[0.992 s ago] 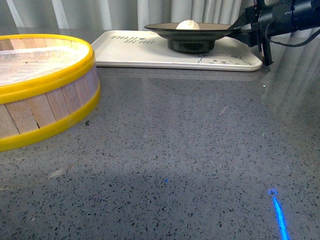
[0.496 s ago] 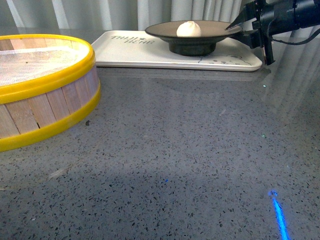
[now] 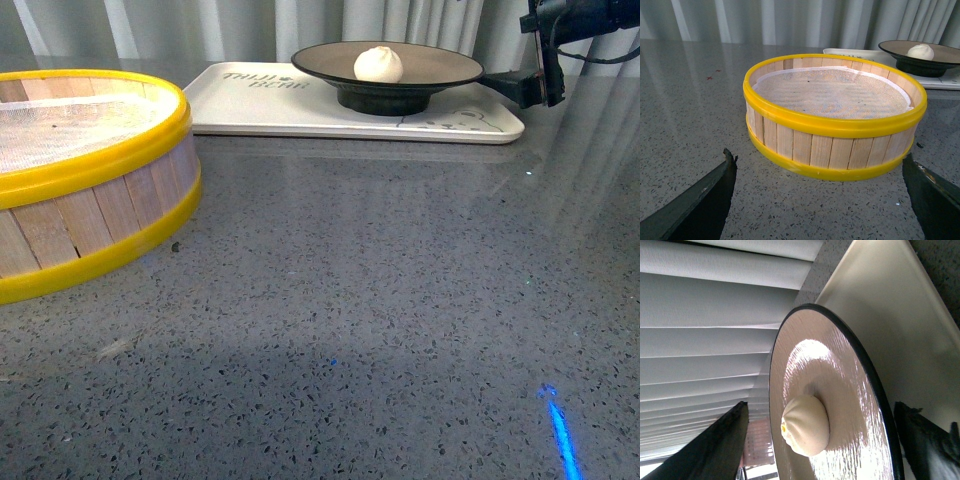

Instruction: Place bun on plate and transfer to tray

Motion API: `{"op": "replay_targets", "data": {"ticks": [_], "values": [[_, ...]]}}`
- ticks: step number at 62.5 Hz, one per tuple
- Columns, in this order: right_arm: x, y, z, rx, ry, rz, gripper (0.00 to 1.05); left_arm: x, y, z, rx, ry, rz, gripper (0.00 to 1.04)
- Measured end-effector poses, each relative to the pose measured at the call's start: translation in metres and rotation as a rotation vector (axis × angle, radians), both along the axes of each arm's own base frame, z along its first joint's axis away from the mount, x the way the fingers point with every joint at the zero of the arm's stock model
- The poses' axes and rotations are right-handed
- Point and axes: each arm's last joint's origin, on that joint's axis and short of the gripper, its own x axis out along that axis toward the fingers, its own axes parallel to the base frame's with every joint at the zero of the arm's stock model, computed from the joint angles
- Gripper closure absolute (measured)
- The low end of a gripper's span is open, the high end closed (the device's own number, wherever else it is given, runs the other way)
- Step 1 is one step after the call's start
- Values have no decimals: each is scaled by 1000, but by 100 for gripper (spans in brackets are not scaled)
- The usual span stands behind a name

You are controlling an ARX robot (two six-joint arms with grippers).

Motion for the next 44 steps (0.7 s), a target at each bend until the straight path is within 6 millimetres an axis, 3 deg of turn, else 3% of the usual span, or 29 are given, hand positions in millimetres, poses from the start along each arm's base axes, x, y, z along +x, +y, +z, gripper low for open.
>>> {"op": "replay_targets", "data": {"ticks": [11,22,34,44], "values": [[-1,-5,2,-1,-9,-16,8,0,0,0,0,0,0,7],[-15,-14,9,6,-15,-29,8,0,0,0,0,0,0,7],[-52,-36,50,-35,-92,-107,8,0,0,0,0,0,0,7],[-109,-59,76,-266,-224,-279,8,0,0,0,0,0,0,7]]}}
